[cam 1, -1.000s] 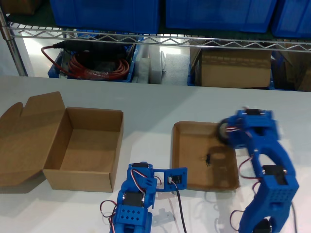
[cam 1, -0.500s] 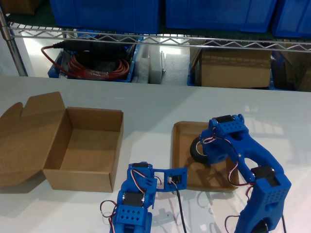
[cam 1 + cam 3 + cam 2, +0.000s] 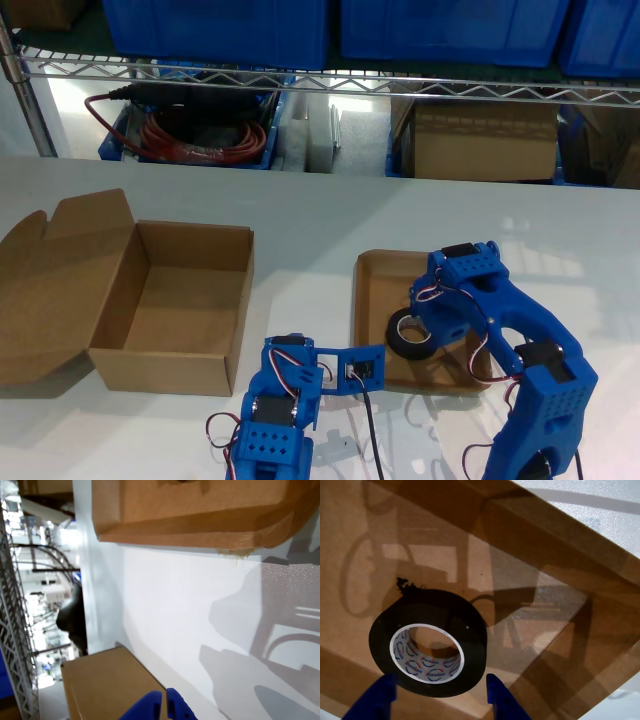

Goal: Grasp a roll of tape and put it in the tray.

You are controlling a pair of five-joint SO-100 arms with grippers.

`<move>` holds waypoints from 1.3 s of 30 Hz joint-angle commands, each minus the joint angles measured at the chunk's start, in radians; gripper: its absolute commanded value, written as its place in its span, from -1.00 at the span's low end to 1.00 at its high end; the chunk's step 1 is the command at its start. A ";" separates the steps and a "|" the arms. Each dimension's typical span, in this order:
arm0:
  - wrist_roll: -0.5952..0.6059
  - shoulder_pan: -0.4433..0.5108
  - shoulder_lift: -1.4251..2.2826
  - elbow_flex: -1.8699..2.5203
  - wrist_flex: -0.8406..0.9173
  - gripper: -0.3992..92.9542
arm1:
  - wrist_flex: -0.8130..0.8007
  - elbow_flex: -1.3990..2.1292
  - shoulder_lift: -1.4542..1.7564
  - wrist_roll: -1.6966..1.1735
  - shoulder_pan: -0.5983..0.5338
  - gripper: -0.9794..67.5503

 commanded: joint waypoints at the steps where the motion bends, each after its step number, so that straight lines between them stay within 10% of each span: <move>1: 0.006 -0.009 0.009 0.029 -0.014 -0.99 | -0.009 -0.006 0.020 0.005 0.002 -0.16; 11: 0.006 -0.009 0.009 0.029 -0.014 -0.99 | -0.275 0.221 0.437 -0.052 0.278 -0.95; 19: 0.006 -0.009 0.009 0.029 -0.014 -0.99 | -0.664 0.910 1.039 -0.210 0.500 -0.97; 39: 0.006 -0.009 0.009 0.029 -0.014 -0.99 | -0.433 1.385 1.666 -0.170 0.485 -0.97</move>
